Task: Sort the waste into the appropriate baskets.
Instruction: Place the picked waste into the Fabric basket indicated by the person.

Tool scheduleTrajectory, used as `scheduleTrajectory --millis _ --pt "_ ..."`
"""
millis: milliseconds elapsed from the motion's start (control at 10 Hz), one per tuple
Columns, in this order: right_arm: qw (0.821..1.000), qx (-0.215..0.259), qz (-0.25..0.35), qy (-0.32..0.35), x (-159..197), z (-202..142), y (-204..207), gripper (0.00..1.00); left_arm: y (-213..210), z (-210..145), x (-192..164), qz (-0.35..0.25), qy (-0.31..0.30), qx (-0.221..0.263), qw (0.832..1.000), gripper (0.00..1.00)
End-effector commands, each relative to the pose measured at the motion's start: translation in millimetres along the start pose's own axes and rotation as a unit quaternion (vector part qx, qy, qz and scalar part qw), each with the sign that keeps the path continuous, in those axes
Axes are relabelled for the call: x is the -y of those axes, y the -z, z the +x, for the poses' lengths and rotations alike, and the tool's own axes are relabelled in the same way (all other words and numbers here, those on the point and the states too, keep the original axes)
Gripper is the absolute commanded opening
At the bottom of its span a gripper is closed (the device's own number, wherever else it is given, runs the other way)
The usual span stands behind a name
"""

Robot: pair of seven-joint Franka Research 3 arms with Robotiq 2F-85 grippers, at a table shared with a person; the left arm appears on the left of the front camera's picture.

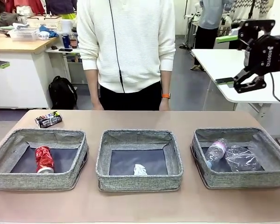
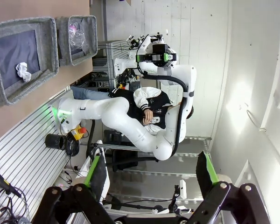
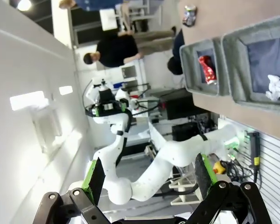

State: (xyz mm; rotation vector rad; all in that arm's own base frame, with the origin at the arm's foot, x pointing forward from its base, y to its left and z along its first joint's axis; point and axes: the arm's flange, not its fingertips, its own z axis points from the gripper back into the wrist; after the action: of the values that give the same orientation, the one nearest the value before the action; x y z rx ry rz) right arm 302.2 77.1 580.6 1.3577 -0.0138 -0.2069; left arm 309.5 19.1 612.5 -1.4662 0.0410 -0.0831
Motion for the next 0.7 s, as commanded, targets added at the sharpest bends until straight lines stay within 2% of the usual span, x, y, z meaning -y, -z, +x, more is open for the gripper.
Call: scheduleTrajectory --millis 0,600 --pt "1.000 -0.002 -0.010 -0.014 -2.5 2.3 -6.8 1.00 1.3 -2.3 0.4 -0.011 0.009 -0.002 1.000 1.00" --pt "1.000 -0.002 -0.010 -0.014 -2.5 2.3 -6.8 1.00 1.3 -2.3 0.4 -0.011 0.009 -0.002 1.000 1.00"
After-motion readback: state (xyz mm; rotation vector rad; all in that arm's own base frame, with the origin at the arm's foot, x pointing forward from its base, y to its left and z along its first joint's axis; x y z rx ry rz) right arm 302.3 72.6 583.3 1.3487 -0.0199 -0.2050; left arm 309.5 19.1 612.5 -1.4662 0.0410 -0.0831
